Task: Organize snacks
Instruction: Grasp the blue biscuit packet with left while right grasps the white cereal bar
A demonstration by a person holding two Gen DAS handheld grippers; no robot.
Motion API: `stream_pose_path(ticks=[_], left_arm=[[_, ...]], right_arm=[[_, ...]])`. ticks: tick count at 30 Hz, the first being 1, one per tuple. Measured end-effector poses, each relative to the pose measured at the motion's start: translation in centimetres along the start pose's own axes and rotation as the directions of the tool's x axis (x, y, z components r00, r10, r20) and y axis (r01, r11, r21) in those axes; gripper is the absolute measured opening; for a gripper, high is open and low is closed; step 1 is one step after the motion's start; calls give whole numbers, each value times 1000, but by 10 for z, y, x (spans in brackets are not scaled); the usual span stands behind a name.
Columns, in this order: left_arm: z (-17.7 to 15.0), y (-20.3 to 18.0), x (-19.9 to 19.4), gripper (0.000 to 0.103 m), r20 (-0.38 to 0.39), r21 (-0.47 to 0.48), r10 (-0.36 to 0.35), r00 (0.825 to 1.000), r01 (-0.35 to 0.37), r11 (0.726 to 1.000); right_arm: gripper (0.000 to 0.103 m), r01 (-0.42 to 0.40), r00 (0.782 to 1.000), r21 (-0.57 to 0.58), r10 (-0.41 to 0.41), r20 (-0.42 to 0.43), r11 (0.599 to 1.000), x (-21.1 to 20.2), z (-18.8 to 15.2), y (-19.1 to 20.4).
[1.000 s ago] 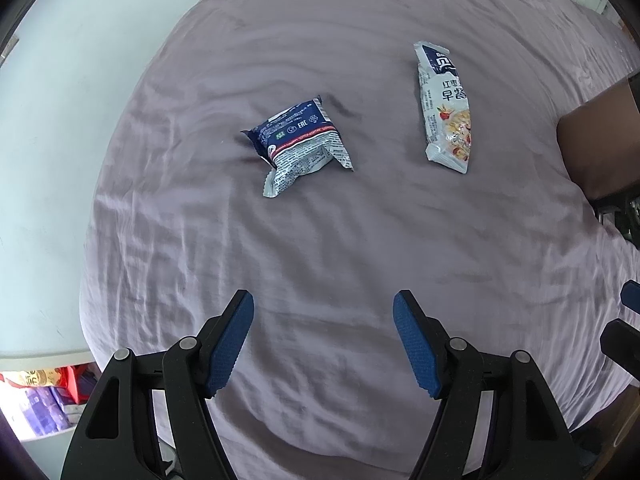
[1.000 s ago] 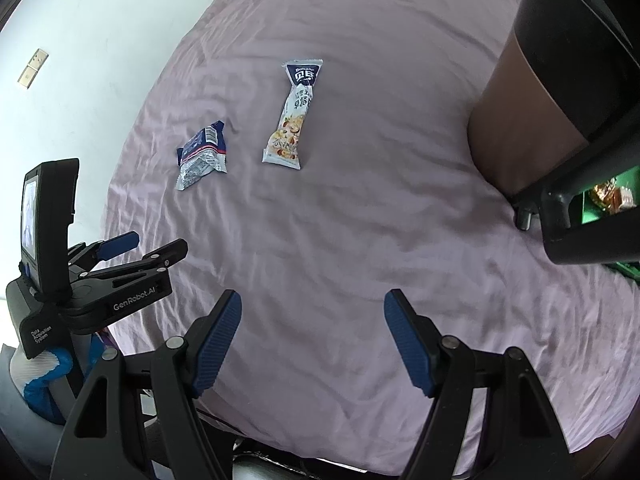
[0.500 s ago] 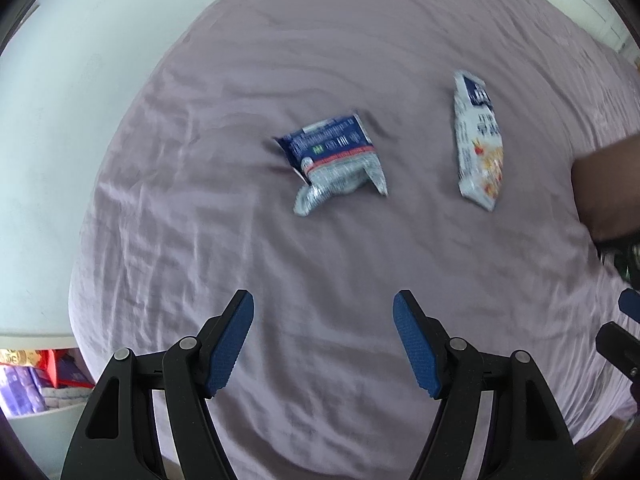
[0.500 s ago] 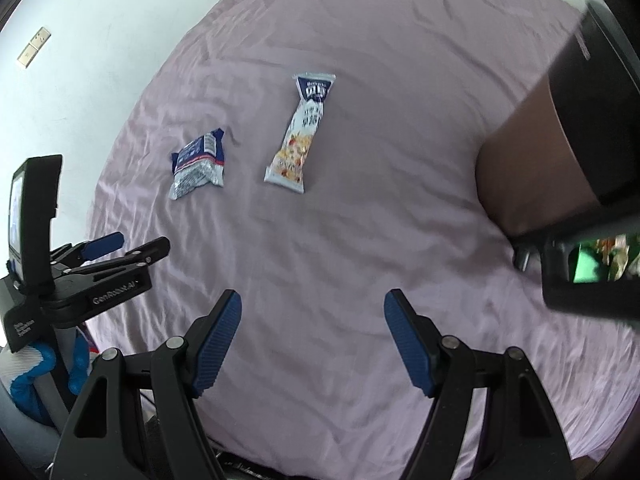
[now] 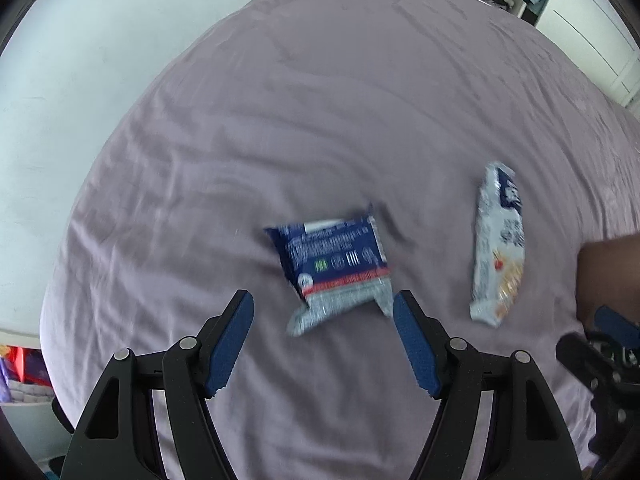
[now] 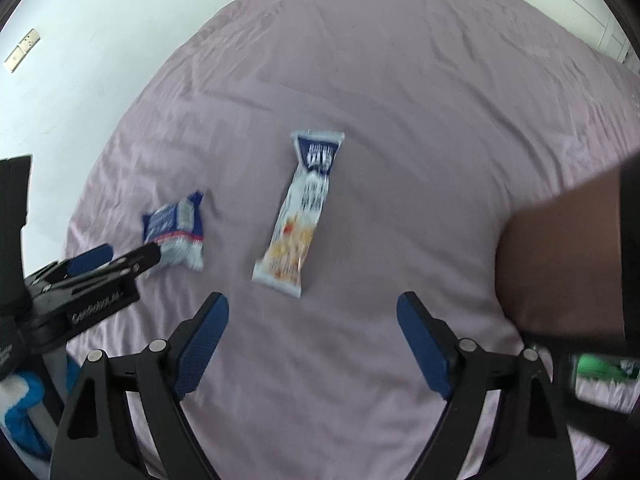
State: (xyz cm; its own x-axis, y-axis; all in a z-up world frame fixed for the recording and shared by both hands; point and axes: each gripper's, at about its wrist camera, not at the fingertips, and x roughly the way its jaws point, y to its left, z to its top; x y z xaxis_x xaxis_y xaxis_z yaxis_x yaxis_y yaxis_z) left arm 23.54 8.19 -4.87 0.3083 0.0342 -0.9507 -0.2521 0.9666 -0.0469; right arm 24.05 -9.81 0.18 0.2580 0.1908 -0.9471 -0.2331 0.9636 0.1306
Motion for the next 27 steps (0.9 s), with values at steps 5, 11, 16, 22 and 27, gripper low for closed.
stream_pose_path(ticks=[5,11,16,22,27], left_arm=[[6,7,19,67,-24,-37,-7,1000,7,999],[18,6,36,71,-26,-53,-30,999,29,998],[21,1,54,71,-46,-52,-18,999,16,999],[26,2,67,71,-50,-61,-10,999,6,998],[27,-3,73,71,-53,-61,-5,999,2,998]], right_arm=[[103,26,1000,5,-26,-4,1000,27,24,0],[103,32,999,3,-32,-42,999,60,36,5],[103,37,997,18,-36,-63,999,78,40,5],[103,46,996,-1,-46,-71,999,93,43,9],[103,54,996,-27,-55,-74,998,99,43,14]])
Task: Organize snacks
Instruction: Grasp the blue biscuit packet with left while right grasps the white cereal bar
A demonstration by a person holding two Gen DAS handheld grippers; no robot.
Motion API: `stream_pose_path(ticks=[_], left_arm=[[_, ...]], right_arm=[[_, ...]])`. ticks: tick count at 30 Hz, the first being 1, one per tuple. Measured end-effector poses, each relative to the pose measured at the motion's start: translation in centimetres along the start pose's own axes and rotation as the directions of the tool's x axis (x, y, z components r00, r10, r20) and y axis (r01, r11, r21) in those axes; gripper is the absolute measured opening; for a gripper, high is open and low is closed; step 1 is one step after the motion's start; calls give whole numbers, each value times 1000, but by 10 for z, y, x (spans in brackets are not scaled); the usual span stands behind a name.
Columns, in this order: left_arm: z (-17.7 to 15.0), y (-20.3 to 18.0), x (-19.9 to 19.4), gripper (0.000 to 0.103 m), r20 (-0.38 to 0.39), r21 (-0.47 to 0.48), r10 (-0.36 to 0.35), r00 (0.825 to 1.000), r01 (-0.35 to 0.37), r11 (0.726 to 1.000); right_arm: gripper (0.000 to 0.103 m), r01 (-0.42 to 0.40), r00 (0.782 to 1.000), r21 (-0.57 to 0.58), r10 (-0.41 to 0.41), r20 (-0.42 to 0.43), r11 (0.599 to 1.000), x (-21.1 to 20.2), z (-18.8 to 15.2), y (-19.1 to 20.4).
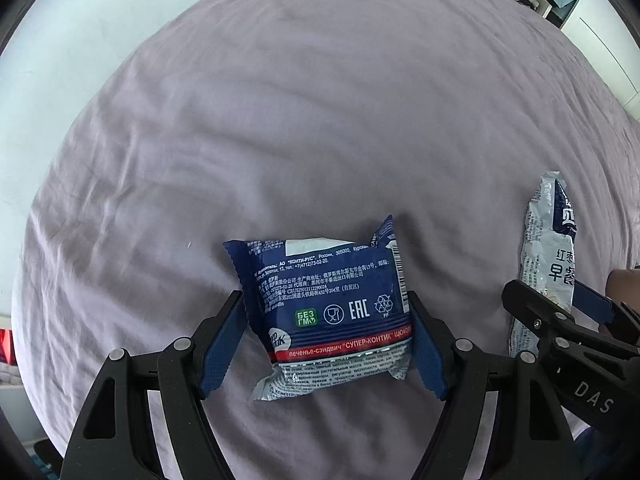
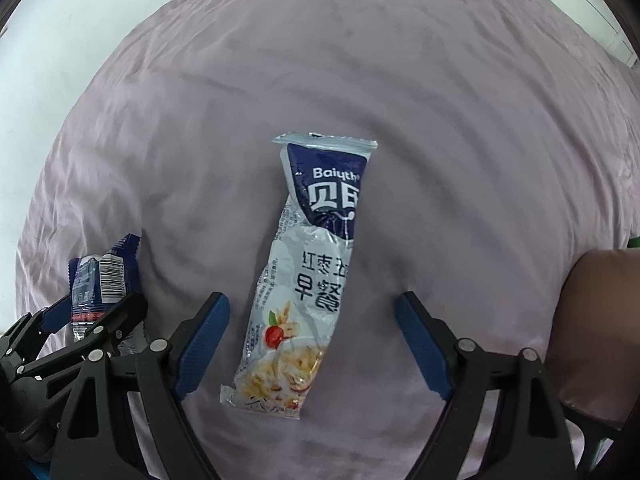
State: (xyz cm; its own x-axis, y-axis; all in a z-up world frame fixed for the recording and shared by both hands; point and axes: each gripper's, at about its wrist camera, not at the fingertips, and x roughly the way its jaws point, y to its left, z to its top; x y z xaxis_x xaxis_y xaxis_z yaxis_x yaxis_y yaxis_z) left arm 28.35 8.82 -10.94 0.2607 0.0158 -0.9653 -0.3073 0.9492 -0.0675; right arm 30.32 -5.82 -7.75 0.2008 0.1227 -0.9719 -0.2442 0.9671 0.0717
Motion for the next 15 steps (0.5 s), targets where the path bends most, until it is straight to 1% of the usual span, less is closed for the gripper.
stream_pose_path(ticks=[1,2,3,4,5,6,8,9,10,11,15], left_arm=[[3,-1,2,70,2,4,2,1000,-2,1000],[-1,-5,2,69,5,12,8,1000,-8,1000],[-1,-6,2,65,6,17,8,1000,-8,1000],[-1,-8,3,60,5,25,4,1000,-4,1000],[-6,-13,2,60,6,28,4,1000,-5,1000],[-7,-14,2,59,7,30,3,1000,-3,1000],[-8,-13,2,58,5,29,-5,1000,5,1000],[-8,-13,2,57,5,29,-8,1000,8,1000],[-9,-12,1,57,5,29,-9,1000,9,1000],[-10,-12,-1,57,4,30,-10,1000,10,1000],[-15,-11,-10,56,2,36,-11,1000,11,999]], right_arm=[[90,2,1000,-6,-2,0,1000,1,1,1],[77,-3,1000,-11,3,-1,1000,2,2,2],[67,-11,1000,-15,11,-2,1000,3,2,3],[48,-24,1000,-19,24,-1,1000,3,2,3],[27,-34,999,-24,34,0,999,2,2,4],[17,-41,999,-31,41,2,999,1,1,5],[9,-53,998,-41,54,10,998,-2,1,7],[9,-59,998,-41,60,11,997,-3,0,7],[6,-71,997,-42,72,13,997,-6,-2,7],[1,-79,997,-43,80,18,996,-9,-4,7],[0,-93,995,-55,96,43,994,-27,-15,6]])
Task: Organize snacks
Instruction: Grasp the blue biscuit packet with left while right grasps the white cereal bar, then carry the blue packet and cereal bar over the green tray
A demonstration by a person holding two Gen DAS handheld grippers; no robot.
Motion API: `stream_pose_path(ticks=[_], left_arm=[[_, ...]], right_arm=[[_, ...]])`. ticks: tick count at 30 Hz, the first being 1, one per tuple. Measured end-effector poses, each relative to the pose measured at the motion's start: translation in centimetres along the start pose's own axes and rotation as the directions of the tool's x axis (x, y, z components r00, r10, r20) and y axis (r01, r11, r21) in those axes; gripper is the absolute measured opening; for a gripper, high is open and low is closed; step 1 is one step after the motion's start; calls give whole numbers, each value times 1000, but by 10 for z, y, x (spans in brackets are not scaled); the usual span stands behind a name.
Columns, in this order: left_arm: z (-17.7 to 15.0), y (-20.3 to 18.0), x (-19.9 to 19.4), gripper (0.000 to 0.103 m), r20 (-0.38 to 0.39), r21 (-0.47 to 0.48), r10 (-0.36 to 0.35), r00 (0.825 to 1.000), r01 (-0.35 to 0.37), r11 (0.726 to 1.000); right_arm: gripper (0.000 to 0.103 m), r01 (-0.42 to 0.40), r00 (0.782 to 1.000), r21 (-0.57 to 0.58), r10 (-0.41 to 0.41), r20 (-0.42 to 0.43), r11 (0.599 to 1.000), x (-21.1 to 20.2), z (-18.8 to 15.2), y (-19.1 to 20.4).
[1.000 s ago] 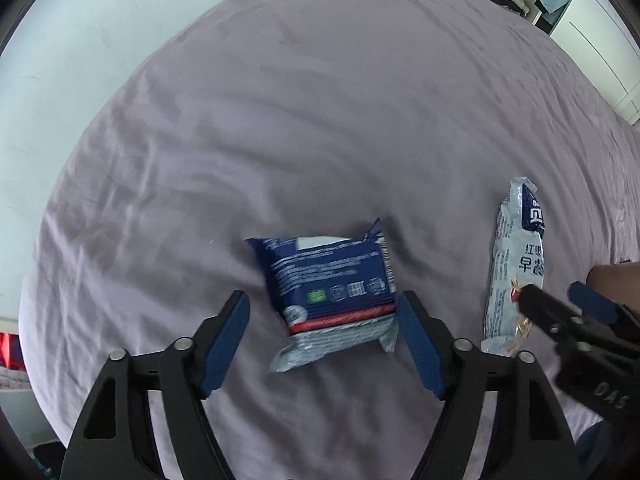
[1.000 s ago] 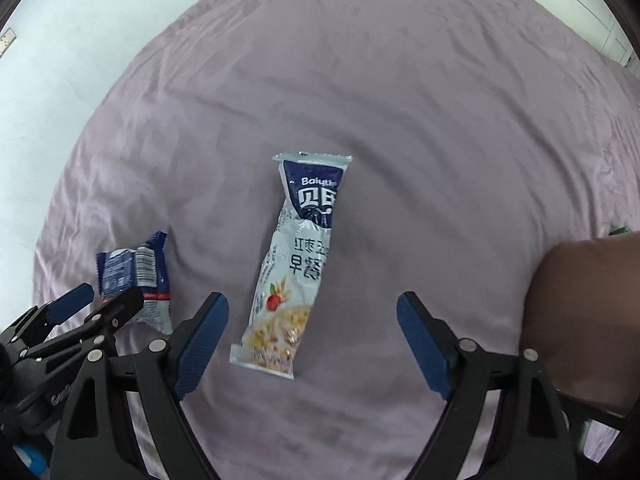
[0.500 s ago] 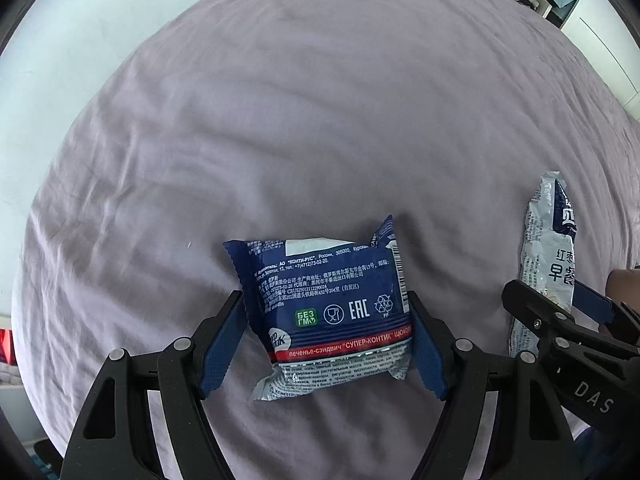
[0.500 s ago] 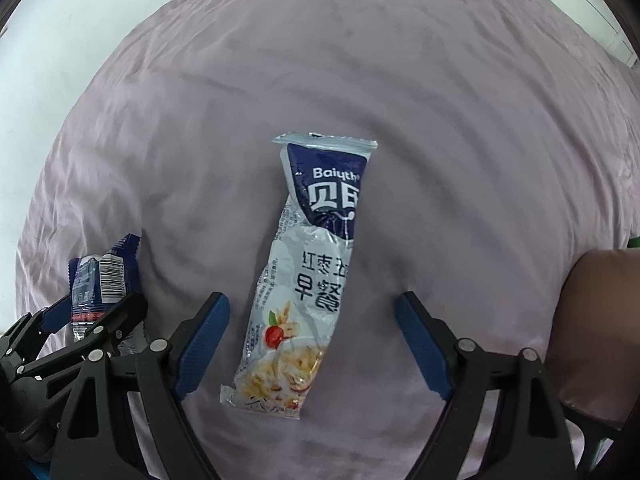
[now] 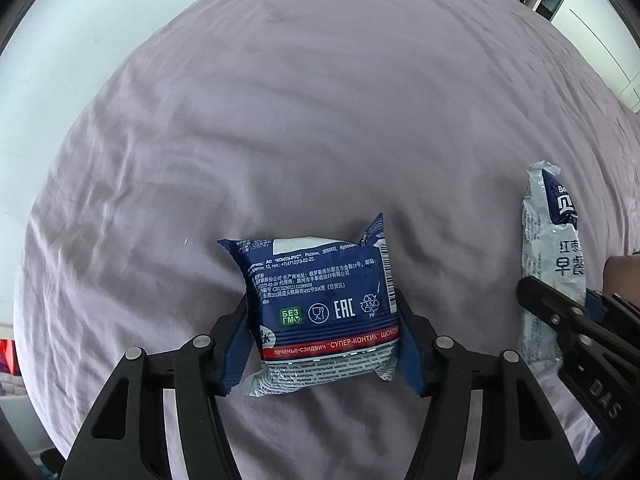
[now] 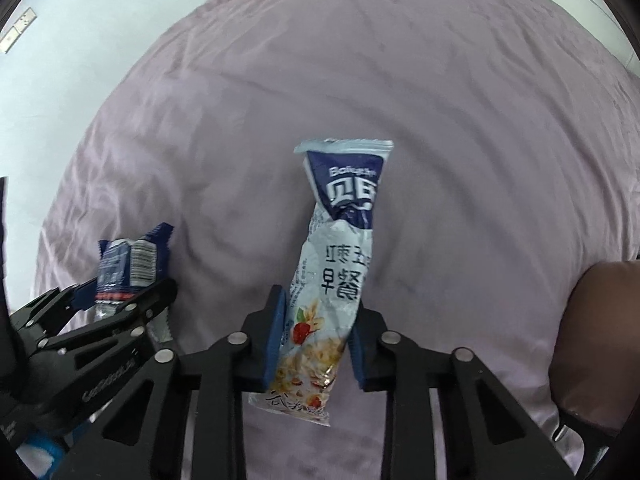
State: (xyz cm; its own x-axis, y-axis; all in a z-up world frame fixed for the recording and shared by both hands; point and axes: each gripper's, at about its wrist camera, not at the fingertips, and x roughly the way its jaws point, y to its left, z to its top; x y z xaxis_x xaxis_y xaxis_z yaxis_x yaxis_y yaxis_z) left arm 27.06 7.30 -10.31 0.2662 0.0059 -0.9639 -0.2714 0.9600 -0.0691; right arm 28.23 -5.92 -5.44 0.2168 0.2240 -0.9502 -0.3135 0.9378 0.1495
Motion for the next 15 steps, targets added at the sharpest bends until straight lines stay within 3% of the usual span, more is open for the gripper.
stream_pose_path(ticks=[8,15], left_arm=[[-10,-15,-40,54,55,83,11,998,-15,996],[-32,-46,-117,53,142,210,-8,990,-22,977]], right_arm=[[0,-57,996,-8,58,74,998,-61,-33,-9],[0,-113,981,-25,115,156,993,-154,-82,-28]])
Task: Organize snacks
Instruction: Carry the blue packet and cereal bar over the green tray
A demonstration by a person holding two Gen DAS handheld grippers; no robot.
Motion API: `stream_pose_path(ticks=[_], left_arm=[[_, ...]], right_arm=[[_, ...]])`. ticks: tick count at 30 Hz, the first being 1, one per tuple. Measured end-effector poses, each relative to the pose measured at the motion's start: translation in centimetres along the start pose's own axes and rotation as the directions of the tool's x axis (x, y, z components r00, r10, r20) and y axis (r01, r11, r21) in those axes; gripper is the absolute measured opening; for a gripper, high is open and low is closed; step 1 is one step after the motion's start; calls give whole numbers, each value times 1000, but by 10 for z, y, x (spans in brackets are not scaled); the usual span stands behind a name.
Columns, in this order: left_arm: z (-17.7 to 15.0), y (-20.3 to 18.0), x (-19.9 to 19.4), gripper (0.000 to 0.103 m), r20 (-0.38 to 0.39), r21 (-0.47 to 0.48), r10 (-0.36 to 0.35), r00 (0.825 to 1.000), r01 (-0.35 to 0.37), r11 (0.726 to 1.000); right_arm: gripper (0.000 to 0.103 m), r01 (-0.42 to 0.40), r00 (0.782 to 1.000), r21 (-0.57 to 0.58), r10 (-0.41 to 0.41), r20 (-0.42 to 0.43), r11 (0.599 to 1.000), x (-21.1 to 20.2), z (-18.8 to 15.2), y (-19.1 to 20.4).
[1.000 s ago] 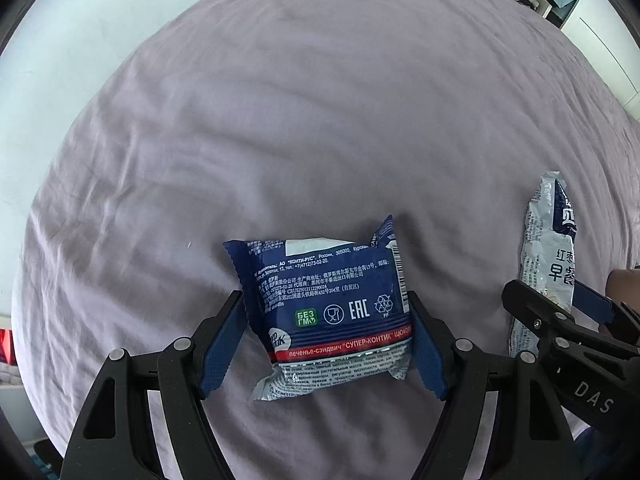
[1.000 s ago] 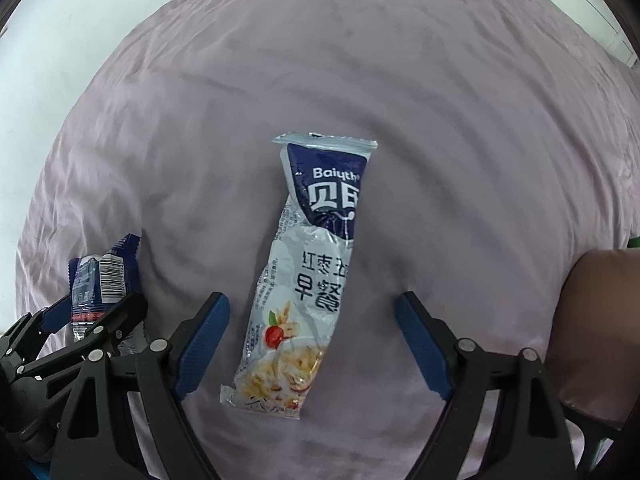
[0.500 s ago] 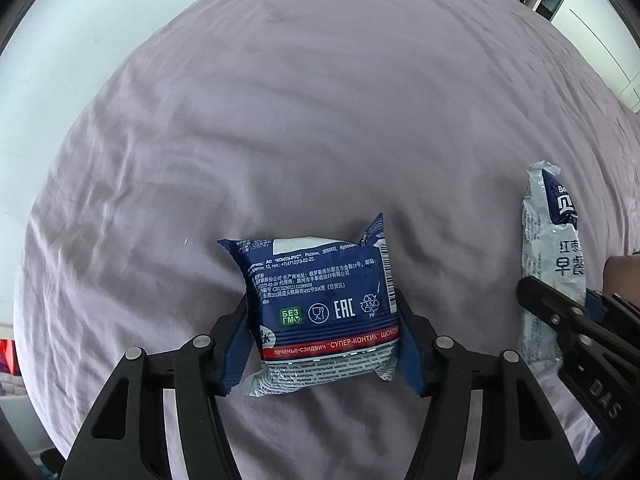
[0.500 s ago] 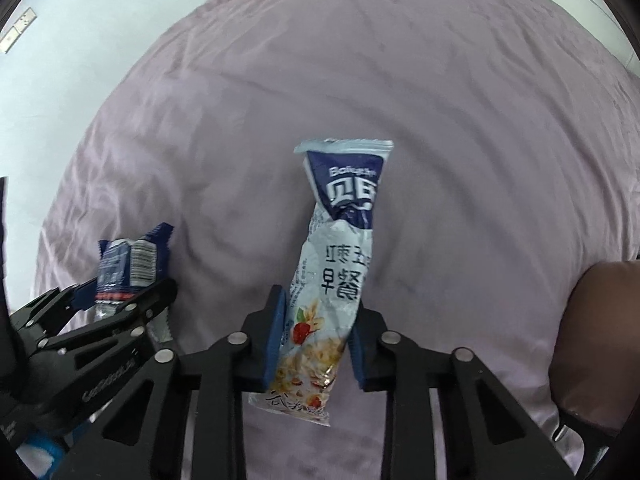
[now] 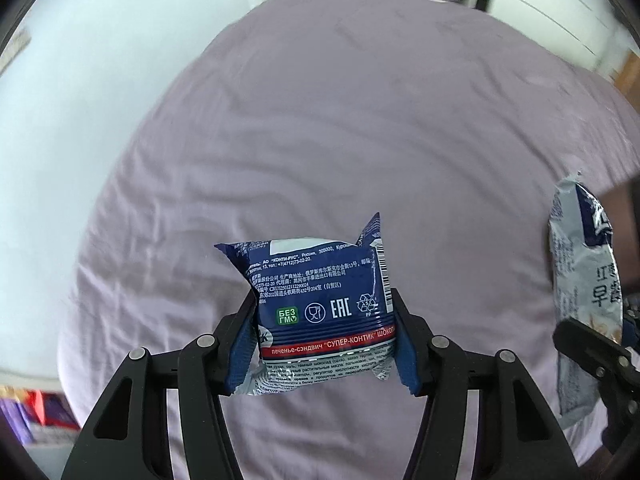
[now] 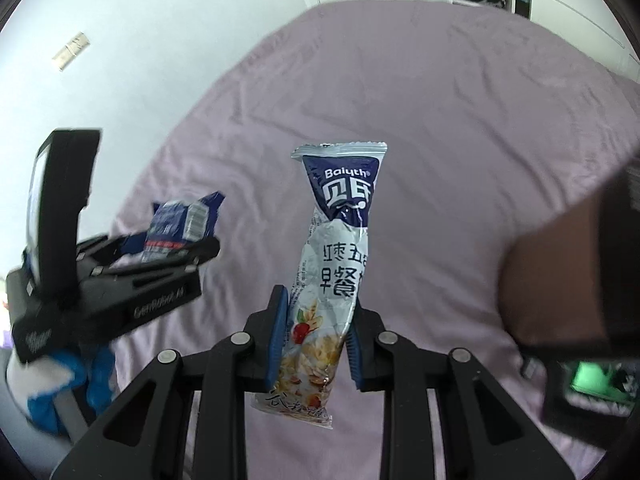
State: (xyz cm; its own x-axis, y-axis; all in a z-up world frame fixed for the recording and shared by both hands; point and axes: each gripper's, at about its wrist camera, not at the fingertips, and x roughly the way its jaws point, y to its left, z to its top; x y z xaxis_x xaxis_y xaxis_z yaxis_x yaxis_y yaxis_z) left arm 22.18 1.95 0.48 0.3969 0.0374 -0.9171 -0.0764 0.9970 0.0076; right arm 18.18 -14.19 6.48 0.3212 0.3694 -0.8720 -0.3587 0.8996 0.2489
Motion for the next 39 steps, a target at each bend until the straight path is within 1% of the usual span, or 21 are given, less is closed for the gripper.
stream_pose_path(ticks=[3,4,7,9,11,12,13,15,16,18,19,21,22,23,24,27,28,29,33,36,39], left_arm=[[-5,-26,-33,53,21,83,-35,999,33,996],[-9,-40,-47,53,24,126,-59,998,56,990],[-19,-84,-79,53,30,261,-135,990,122,957],[-29,-121,-100,53,25,362,-215,976,192,912],[-37,-156,-121,53,-7,444,-322,947,291,847],[-41,-174,-129,53,-19,484,-358,934,322,814],[-44,-197,-139,53,-28,532,-397,918,350,771],[-45,-237,-149,53,-47,586,-452,891,391,710],[-43,-258,-152,53,-58,600,-473,879,410,687],[-36,-296,-153,53,-61,611,-491,869,422,670],[-31,-322,-151,53,-58,610,-497,866,424,669],[-20,-358,-141,53,-50,599,-513,857,437,671],[-16,-376,-137,53,-42,596,-515,856,435,675],[-10,-402,-129,53,-29,594,-512,859,427,682],[-8,-417,-122,53,-18,591,-504,864,416,691],[4,-470,-89,53,10,570,-460,888,373,732],[8,-479,-77,53,25,564,-442,897,352,747],[14,-492,-58,53,42,553,-411,911,321,769],[27,-525,-5,53,75,521,-321,944,238,820],[31,-534,26,54,78,490,-275,958,203,847],[29,-541,47,54,75,472,-264,961,199,859]], right_arm=[[0,-11,1000,5,11,15,1000,-44,-27,-11],[0,-6,1000,10,6,16,1000,-60,-38,-19],[0,23,1000,67,-24,19,997,-99,-71,-40],[0,57,998,131,-60,17,990,-124,-96,-58],[0,105,994,207,-110,13,973,-147,-119,-80],[0,132,990,242,-138,11,961,-157,-130,-92],[0,164,985,278,-174,9,946,-167,-140,-106],[0,227,970,345,-243,4,911,-182,-156,-140],[0,249,963,363,-269,4,898,-188,-161,-155],[0,304,944,389,-330,2,870,-193,-165,-187],[0,327,934,405,-358,2,854,-197,-165,-208],[0,360,915,430,-403,10,828,-199,-164,-241],[0,382,903,440,-429,9,813,-199,-164,-259],[0,391,897,451,-442,10,802,-198,-166,-275],[0,400,890,460,-456,12,793,-196,-165,-291],[0,436,870,452,-492,9,778,-182,-160,-336],[0,438,868,446,-496,14,780,-175,-157,-350],[0,444,865,437,-501,19,782,-169,-154,-360],[0,456,863,391,-504,25,799,-134,-141,-402],[0,461,865,376,-502,15,804,-110,-140,-424],[0,453,868,375,-497,22,809,-96,-145,-436]])
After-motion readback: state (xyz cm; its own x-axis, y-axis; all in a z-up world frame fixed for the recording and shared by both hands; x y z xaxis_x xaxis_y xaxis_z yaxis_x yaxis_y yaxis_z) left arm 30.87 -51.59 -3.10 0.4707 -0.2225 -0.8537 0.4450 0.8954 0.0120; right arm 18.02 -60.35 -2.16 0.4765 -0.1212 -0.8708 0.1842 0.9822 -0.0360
